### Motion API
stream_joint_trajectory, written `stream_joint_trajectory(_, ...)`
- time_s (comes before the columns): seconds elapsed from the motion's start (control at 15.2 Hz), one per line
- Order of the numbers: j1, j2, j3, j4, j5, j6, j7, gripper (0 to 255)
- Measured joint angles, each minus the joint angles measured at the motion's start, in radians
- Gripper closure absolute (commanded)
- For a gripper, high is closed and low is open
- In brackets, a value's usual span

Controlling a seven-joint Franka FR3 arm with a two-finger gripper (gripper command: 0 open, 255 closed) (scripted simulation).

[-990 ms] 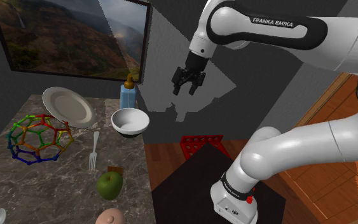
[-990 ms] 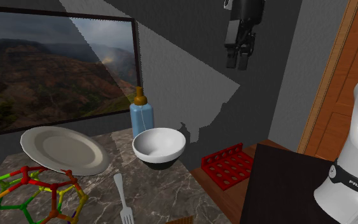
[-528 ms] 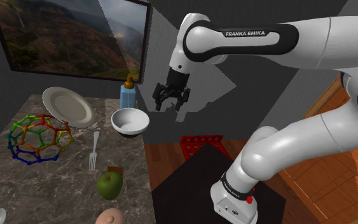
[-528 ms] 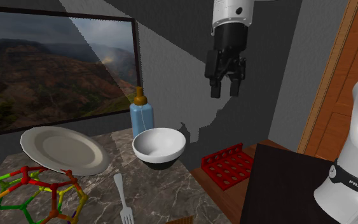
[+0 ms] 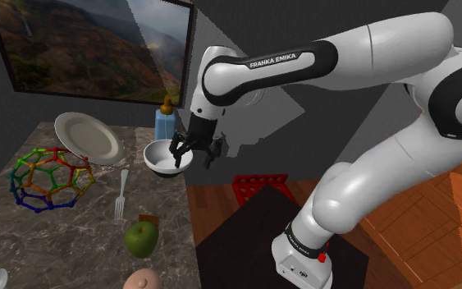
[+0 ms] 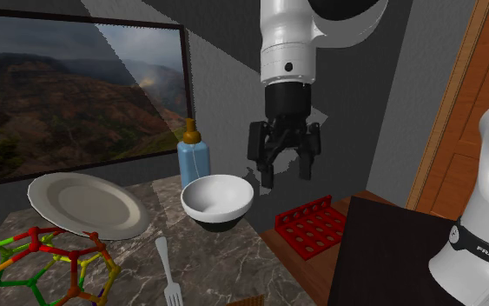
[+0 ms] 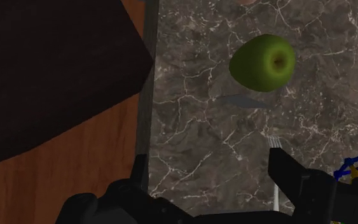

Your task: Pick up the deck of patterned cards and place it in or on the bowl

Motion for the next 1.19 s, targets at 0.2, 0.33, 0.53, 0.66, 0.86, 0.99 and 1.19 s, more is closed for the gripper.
stream_joint_trajectory(0.2,0.018,0.111,0.039,0.030,0.042,0.068,0.068,0)
stream_joint_trajectory(0.33,0.026,0.177,0.055,0.054,0.064,0.099,0.105,0)
stream_joint_trajectory(0.53,0.045,0.286,0.084,0.096,0.097,0.157,0.167,0)
stream_joint_trajectory(0.66,0.057,0.363,0.097,0.130,0.115,0.194,0.203,0)
stream_joint_trajectory(0.86,0.072,0.430,0.109,0.153,0.129,0.236,0.229,0)
stream_joint_trajectory(0.99,0.080,0.447,0.116,0.142,0.138,0.266,0.228,0)
stream_joint_trajectory(1.19,0.091,0.476,0.124,0.135,0.147,0.305,0.226,0)
